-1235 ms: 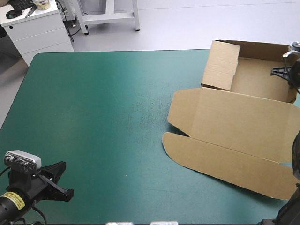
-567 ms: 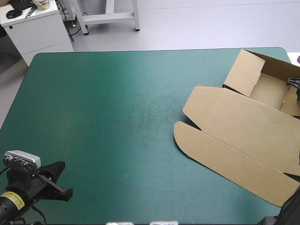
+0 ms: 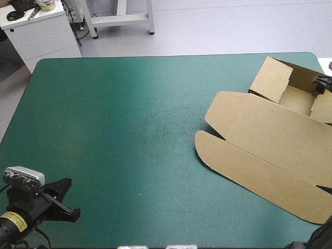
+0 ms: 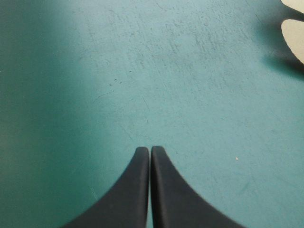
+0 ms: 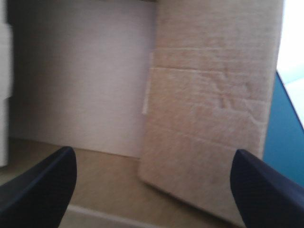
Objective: Fold the box
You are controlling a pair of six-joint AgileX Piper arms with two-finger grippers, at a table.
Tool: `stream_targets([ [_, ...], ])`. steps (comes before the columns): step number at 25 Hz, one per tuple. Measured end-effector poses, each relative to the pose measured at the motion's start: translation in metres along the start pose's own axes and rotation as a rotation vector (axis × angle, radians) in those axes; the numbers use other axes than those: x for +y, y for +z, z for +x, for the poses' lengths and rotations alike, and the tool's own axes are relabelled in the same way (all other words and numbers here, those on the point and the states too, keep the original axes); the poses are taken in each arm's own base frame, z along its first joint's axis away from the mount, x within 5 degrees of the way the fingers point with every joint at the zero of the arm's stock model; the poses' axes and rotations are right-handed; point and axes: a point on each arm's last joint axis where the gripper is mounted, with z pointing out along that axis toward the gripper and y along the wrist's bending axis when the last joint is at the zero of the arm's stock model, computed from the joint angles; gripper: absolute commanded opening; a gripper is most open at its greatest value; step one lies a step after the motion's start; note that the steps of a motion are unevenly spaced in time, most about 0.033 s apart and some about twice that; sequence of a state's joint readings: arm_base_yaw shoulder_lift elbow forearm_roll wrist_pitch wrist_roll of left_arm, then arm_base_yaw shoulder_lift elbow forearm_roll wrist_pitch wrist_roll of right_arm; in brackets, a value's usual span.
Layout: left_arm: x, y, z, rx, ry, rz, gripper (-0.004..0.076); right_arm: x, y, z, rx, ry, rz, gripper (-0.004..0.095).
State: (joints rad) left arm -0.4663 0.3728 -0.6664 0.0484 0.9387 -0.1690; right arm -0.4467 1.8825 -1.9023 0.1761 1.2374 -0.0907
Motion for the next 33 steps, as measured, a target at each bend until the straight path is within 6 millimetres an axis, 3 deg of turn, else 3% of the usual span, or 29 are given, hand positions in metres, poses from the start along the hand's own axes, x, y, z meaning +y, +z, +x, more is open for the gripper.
stream_targets([
  [3,0.0,0.0,0.0,-0.001,0.001,-0.001,-0.0009,0.028,-0.044,0.009,-0.087,-0.065,-0.09,0.0809],
  [7,0.0,0.0,0.0,0.001,0.001,-0.001,-0.001,0.064,-0.081,0.02,-0.162,-0.183,-0.15,0.0808],
  [10,0.0,0.0,0.0,0.004,0.001,-0.002,-0.0009,0.101,-0.103,0.036,-0.197,-0.309,-0.204,0.0767],
  [13,0.0,0.0,0.001,0.006,0.001,-0.002,-0.001,0.131,-0.116,0.059,-0.191,-0.413,-0.239,0.0608],
  [15,0.0,0.0,0.001,0.006,0.001,-0.002,-0.001,0.146,-0.121,0.076,-0.175,-0.468,-0.246,0.0427],
  [17,0.0,0.0,0.001,0.007,0.001,-0.002,-0.001,0.154,-0.122,0.093,-0.152,-0.51,-0.254,0.0179],
  [19,0.0,0.0,0.001,0.007,0.001,-0.002,-0.001,0.158,-0.124,0.106,-0.137,-0.539,-0.262,-0.0015],
  [22,0.0,0.0,0.002,0.019,0.001,-0.004,-0.001,0.159,-0.125,0.126,-0.128,-0.568,-0.275,-0.0001],
  [27,0.002,-0.001,0.01,0.105,-0.012,-0.019,-0.0009,0.146,-0.148,0.172,-0.271,-0.606,-0.366,-0.0001],
  [29,0.002,-0.001,0.013,0.14,-0.018,-0.019,-0.001,0.135,-0.157,0.198,-0.355,-0.638,-0.391,-0.0001],
  [33,0.0,-0.001,0.009,0.081,-0.003,0.0,-0.001,0.104,-0.157,0.257,-0.548,-0.644,-0.384,-0.0001],
])
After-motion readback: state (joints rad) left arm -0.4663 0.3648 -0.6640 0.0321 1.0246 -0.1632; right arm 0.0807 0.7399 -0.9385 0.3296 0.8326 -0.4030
